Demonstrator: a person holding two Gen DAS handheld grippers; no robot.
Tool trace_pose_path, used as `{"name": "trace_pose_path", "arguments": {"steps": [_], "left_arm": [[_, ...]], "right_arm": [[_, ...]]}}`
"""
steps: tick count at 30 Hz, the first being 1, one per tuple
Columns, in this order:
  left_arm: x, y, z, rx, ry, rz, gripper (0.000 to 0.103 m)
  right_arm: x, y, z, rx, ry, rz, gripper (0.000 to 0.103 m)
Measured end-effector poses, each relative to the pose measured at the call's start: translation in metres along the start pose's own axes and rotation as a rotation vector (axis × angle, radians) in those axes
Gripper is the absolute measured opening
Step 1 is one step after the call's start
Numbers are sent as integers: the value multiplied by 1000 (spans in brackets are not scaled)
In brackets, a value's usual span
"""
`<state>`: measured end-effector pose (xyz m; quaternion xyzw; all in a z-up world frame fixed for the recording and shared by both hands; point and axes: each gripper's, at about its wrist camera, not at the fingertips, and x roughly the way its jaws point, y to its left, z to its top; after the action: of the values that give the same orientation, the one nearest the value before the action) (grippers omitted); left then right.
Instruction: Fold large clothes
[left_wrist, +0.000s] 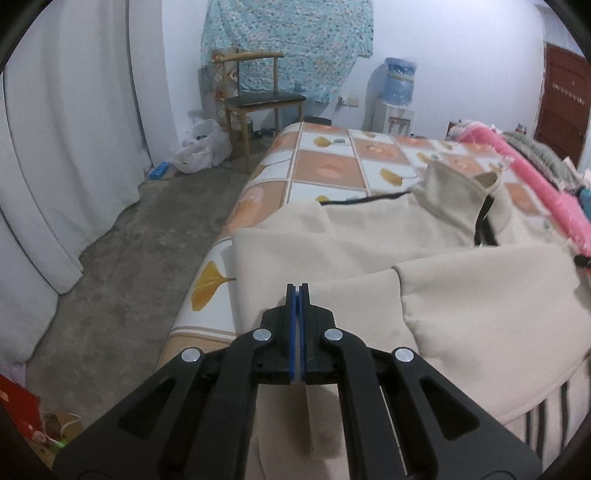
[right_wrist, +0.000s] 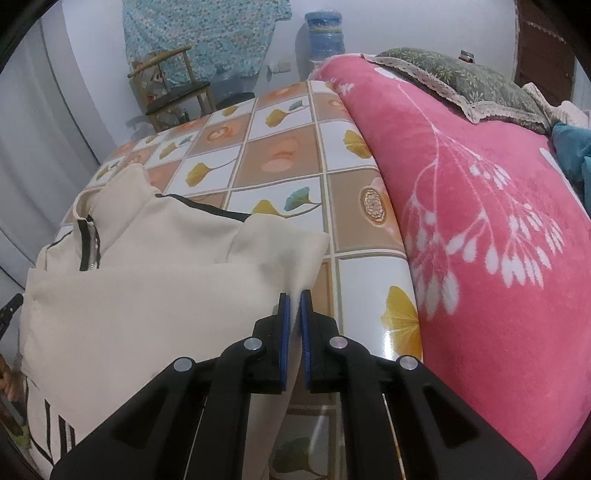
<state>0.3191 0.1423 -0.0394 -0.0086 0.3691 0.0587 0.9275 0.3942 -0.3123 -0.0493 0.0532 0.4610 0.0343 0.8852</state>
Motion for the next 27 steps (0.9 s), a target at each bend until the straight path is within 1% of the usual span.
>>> {"name": "trace_pose_path", "arguments": {"steps": [4,7,8,9,10,12,14,15,16,17,18,20,21,23,25,26,27], "left_arm": [[2,-1,0,12,22,14,1],[1,0,2,15,50,24,3],[-2,1,2,11,46,30,3],[-6,3,2,5,37,29,3],[-13,5,3,-6,25,19,4],[-25,5,2,-19,13,-24,5],[-31,3,1,-23,26,-85,5],[-34,-1,-2,-20,51,-130,5],[-34,-4,-4,-19,71,-156,5],[-32,-7,-8,-21,98,-179,6],[-29,-8,-12,-25,127,-185,8],[-15,-10,-24,-19,205,-143,10],[-14,-8,-28,-25,191,-144,11],[-18,-3,-28,-39,201,-130,11],[-29,1,-27,-54,185,-138,11],[-38,1,-27,-49,169,-142,13],[-45,1,-27,-43,158,-142,18]], "right_arm": [[0,0,2,-14,13,-5,7],[-14,4,3,-32,-11,-17,21],[-24,7,2,-50,-32,-19,29],[-32,11,1,-62,-46,-16,32],[-40,14,0,-73,-56,-6,32],[-57,25,-7,-97,-56,43,33],[-66,36,-17,-121,-29,96,33],[-68,42,-24,-134,-10,127,33],[-69,46,-30,-145,12,161,34],[-67,51,-39,-155,42,193,34],[-63,53,-46,-165,66,196,33],[-46,55,-60,-191,138,146,34],[-35,52,-66,-188,175,114,34],[-37,47,-69,-162,169,113,34],[-49,47,-69,-140,157,76,35],[-62,50,-71,-143,134,70,36],[-70,52,-73,-149,123,67,36]]}}
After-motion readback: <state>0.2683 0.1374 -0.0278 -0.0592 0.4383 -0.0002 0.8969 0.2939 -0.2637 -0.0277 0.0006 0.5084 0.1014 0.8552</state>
